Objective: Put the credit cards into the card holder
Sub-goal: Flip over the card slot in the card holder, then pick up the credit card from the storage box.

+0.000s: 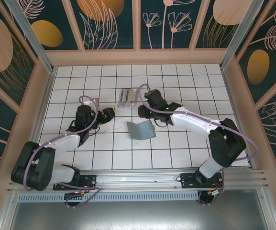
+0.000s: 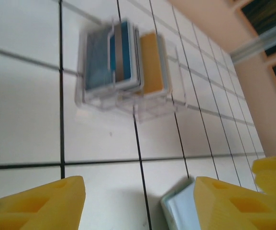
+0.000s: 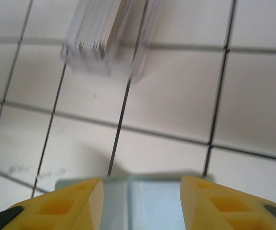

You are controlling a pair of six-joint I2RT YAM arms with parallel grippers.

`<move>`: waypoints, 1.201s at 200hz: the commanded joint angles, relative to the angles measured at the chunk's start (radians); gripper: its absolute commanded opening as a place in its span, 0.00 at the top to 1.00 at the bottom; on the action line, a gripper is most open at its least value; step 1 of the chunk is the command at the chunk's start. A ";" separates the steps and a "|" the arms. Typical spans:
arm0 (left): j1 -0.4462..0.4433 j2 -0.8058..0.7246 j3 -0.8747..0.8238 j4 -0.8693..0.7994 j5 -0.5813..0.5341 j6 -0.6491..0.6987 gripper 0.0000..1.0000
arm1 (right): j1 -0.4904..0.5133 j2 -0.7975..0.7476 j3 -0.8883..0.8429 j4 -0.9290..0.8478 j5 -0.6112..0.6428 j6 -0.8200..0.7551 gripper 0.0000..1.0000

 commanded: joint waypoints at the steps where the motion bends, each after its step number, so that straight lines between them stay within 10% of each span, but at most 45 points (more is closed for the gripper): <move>1: 0.004 -0.055 0.032 -0.057 -0.114 0.053 0.37 | -0.041 -0.010 -0.042 0.080 -0.071 0.035 0.53; 78: 0.004 -0.023 0.043 -0.116 -0.024 0.081 0.28 | 0.004 0.033 -0.098 0.021 -0.195 -0.066 0.60; 142: 0.004 -0.035 0.032 -0.167 -0.242 0.141 0.24 | 0.196 0.080 -0.048 -0.027 0.117 -0.088 0.25; 183: 0.004 -0.050 0.077 -0.231 -0.431 0.087 0.01 | 0.092 0.028 -0.005 0.080 0.248 -0.005 0.13; 240: 0.004 -0.016 0.221 -0.169 -0.197 0.060 0.01 | -0.066 -0.047 -0.070 0.261 0.048 0.006 0.01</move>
